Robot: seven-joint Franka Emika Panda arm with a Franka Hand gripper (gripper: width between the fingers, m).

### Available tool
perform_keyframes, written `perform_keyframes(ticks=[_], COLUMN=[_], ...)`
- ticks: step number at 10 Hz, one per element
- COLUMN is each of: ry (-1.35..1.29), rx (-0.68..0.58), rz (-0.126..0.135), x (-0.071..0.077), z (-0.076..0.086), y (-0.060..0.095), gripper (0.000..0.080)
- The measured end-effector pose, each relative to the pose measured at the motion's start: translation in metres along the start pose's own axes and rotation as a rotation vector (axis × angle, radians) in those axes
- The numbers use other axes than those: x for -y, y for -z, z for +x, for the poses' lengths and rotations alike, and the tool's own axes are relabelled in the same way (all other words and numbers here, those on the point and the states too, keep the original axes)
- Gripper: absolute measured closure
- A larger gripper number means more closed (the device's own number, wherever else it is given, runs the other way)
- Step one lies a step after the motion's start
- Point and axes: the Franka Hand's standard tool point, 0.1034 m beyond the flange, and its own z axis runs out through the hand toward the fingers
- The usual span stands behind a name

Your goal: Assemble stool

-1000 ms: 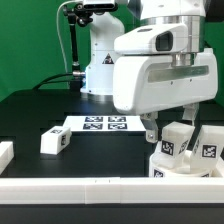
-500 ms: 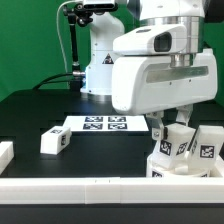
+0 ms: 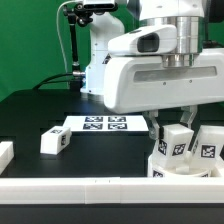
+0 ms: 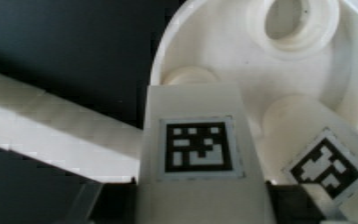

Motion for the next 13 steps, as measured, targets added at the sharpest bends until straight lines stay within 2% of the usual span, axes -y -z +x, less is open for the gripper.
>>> perform_keyframes(ticks=[6,7,10,13], ry=[-0.511,-0.634,-0.924,-1.213], rx=[-0.079,-0.088,-0.087,-0.078], rz=[-0.001,0.007,0.029,0.068], x=[-0.006,-0.006,0.009,0.025], z=[0.002,0.003,0.007,0.010], y=[-0.002,-0.002,-0.002,-0.002], gripper=[0.0459,0.0459,0.0459,0.0459])
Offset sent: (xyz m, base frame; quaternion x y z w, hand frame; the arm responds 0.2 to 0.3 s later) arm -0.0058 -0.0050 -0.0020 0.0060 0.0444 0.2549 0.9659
